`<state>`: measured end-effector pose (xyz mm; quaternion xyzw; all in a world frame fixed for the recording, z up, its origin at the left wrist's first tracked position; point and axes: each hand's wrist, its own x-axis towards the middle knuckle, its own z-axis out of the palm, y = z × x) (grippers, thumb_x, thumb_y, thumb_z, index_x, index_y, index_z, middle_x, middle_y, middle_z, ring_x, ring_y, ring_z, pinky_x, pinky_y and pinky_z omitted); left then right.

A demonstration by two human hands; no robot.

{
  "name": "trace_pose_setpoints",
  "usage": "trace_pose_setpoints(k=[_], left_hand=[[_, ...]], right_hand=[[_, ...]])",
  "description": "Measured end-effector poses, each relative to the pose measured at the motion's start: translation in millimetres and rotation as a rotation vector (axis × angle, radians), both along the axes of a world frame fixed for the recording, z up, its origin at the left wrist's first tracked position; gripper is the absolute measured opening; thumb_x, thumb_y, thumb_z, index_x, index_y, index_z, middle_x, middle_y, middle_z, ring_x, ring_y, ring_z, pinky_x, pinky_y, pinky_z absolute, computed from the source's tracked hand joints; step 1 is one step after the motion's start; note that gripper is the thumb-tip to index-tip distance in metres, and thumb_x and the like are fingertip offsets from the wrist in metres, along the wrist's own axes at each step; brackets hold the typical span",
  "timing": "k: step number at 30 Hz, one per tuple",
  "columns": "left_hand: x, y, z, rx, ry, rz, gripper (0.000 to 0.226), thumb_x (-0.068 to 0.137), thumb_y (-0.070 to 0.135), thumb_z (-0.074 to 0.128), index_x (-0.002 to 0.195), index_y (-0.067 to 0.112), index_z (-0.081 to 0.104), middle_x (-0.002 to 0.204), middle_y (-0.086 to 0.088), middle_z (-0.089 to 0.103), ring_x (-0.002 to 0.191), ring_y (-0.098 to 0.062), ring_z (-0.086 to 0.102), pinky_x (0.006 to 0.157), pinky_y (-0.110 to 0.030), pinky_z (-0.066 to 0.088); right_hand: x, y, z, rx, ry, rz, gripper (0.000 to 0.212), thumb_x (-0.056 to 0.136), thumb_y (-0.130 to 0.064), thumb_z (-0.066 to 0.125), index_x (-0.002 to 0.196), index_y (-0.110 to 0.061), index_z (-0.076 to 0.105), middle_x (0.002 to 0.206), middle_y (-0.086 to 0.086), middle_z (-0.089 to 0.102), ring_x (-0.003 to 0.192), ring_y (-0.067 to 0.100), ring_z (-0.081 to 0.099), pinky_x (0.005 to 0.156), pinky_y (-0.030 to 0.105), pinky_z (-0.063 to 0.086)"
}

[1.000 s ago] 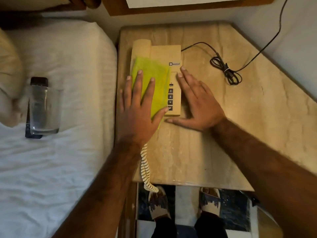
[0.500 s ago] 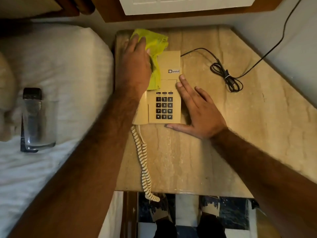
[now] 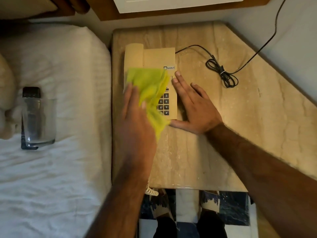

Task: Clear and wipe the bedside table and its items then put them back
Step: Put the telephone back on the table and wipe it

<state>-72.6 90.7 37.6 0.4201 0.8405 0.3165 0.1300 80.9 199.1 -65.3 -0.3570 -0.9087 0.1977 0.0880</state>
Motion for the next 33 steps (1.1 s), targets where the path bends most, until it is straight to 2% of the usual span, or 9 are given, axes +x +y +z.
trace_pose_setpoints(k=[2,7,12,16,18,20,24,29,33], left_hand=[[6,52,1,0.009,0.012,-0.052,0.043,0.110,0.011,0.044,0.152,0.002,0.049,0.166,-0.011,0.041,0.154,-0.022,0.037,0.121,-0.008,0.022],[2,135,-42,-0.232,0.138,-0.198,0.056,0.107,0.004,0.033,0.163,0.004,0.028,0.175,-0.012,0.017,0.163,-0.029,0.011,0.131,-0.036,0.015],[13,79,-55,-0.179,0.233,-0.247,0.080,0.090,0.016,-0.001,0.158,-0.004,0.035,0.171,-0.019,0.025,0.162,-0.034,0.017,0.131,-0.039,0.016],[24,20,-64,-0.234,0.202,-0.268,0.067,0.094,0.008,0.016,0.153,-0.003,0.045,0.168,-0.017,0.035,0.159,-0.033,0.027,0.125,-0.049,0.035],[30,0,-65,-0.232,0.212,-0.264,0.063,0.093,0.006,0.023,0.147,-0.004,0.054,0.162,-0.018,0.044,0.154,-0.037,0.037,0.118,-0.051,0.041],[32,-13,-61,-0.227,0.163,-0.255,0.056,0.096,0.001,0.029,0.144,-0.003,0.057,0.161,-0.017,0.046,0.154,-0.036,0.038,0.122,-0.048,0.035],[42,-44,-43,-0.199,0.002,-0.201,0.048,0.105,-0.003,0.044,0.152,0.003,0.049,0.167,-0.007,0.040,0.160,-0.023,0.027,0.130,-0.038,0.025],[65,-90,-70,-0.210,0.154,-0.200,0.052,0.106,0.005,0.046,0.158,0.008,0.042,0.172,-0.003,0.030,0.162,-0.021,0.018,0.129,-0.039,0.026],[64,-101,-92,-0.298,0.250,-0.277,0.050,0.108,0.024,0.042,0.156,0.007,0.044,0.169,-0.009,0.036,0.159,-0.029,0.026,0.121,-0.052,0.041]], right_hand=[[0,0,1,0.007,0.005,-0.002,0.122,0.085,-0.091,0.047,0.170,-0.009,0.015,0.181,0.006,0.002,0.166,0.015,0.018,0.133,0.046,0.019],[-3,-1,-6,0.049,0.020,-0.031,0.119,0.085,-0.093,0.033,0.159,0.000,0.037,0.166,0.021,0.043,0.154,0.031,0.044,0.131,0.049,0.022],[-1,1,-9,0.058,0.040,-0.001,0.112,0.083,-0.082,0.056,0.160,-0.003,0.037,0.176,0.015,0.024,0.161,0.024,0.034,0.129,0.048,0.024],[0,5,-11,0.050,0.041,0.041,0.110,0.078,-0.070,0.056,0.160,0.001,0.038,0.168,0.022,0.039,0.156,0.036,0.042,0.128,0.046,0.022],[0,4,-9,0.066,0.057,0.032,0.110,0.086,-0.075,0.053,0.164,-0.002,0.031,0.176,0.013,0.020,0.161,0.028,0.034,0.128,0.045,0.023],[-2,3,-5,0.025,0.051,0.021,0.117,0.087,-0.079,0.054,0.169,-0.005,0.017,0.179,0.007,0.004,0.165,0.019,0.020,0.130,0.046,0.022],[12,-8,7,-0.100,0.090,-0.056,0.108,0.090,-0.060,0.066,0.169,-0.006,0.017,0.179,0.017,0.009,0.166,0.030,0.014,0.132,0.055,0.020],[58,-82,9,-0.053,-0.115,-0.429,0.079,0.108,-0.054,0.039,0.170,-0.008,0.018,0.179,0.015,0.011,0.167,0.032,0.007,0.135,0.054,0.011],[69,-103,-4,0.010,-0.261,-0.421,0.083,0.109,-0.060,0.029,0.170,-0.005,0.015,0.179,0.016,0.010,0.167,0.032,0.007,0.135,0.052,0.010]])
